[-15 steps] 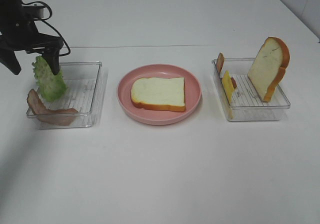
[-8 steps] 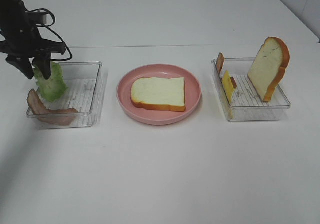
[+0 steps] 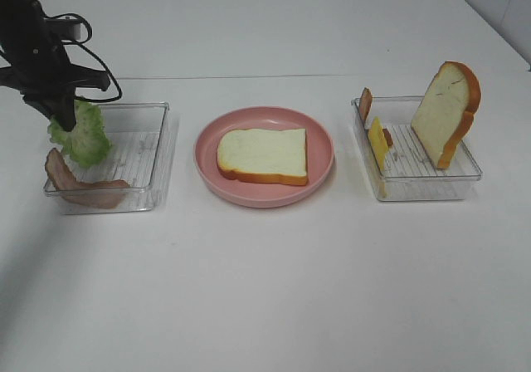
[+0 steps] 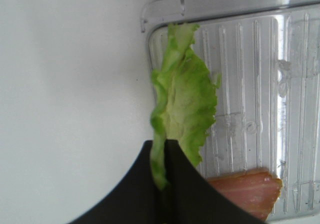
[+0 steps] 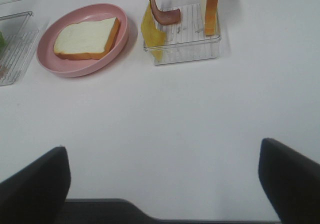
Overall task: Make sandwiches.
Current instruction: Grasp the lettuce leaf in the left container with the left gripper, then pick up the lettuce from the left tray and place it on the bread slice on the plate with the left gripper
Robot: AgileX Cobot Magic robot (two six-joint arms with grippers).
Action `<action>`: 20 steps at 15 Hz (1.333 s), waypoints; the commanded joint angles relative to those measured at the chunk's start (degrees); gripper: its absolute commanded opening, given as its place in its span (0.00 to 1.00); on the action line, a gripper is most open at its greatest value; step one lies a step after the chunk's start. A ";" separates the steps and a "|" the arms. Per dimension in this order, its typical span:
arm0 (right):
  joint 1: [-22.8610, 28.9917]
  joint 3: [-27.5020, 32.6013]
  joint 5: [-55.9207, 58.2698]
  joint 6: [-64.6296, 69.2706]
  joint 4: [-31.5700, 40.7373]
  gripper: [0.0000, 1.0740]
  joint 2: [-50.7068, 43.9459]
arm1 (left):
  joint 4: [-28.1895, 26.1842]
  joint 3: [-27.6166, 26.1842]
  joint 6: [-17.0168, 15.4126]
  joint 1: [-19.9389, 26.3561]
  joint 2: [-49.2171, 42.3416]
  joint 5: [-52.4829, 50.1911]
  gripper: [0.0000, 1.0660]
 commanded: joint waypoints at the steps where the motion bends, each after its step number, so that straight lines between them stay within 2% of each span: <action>1: -0.17 -0.17 -0.40 0.34 0.00 0.92 -1.89 | -0.46 -2.64 -0.06 -0.29 -0.80 2.06 0.00; 3: -0.17 -0.17 -0.40 0.34 0.00 0.92 -1.89 | -0.97 -5.84 -0.92 -0.29 -1.95 4.53 0.00; 6: -0.17 -0.17 -0.40 0.34 0.00 0.92 -1.89 | -2.29 -6.47 -1.03 -0.29 -4.70 5.21 0.00; 9: -0.17 -0.17 -0.40 0.34 -0.06 0.92 -1.89 | -4.07 -6.53 -0.23 -2.35 -6.76 6.30 0.00; 12: -0.17 -0.17 -0.40 0.34 0.00 0.92 -1.89 | -11.17 -6.53 1.83 -5.96 -8.14 6.42 0.00; 14: -0.17 -0.17 -0.40 0.34 0.00 0.92 -1.89 | -19.08 -6.53 4.58 -9.11 -8.14 4.47 0.00; 16: -0.17 -0.17 -0.40 0.34 0.00 0.92 -1.89 | -22.63 -6.53 5.50 -11.34 -8.08 2.58 0.00; 17: -0.17 -0.17 -0.40 0.34 0.00 0.92 -1.89 | -26.81 -6.53 8.25 -13.98 -7.10 1.49 0.00; 20: -0.17 -0.17 -0.40 0.34 -0.06 0.92 -1.89 | -31.86 -6.42 11.80 -17.02 -4.93 -0.74 0.00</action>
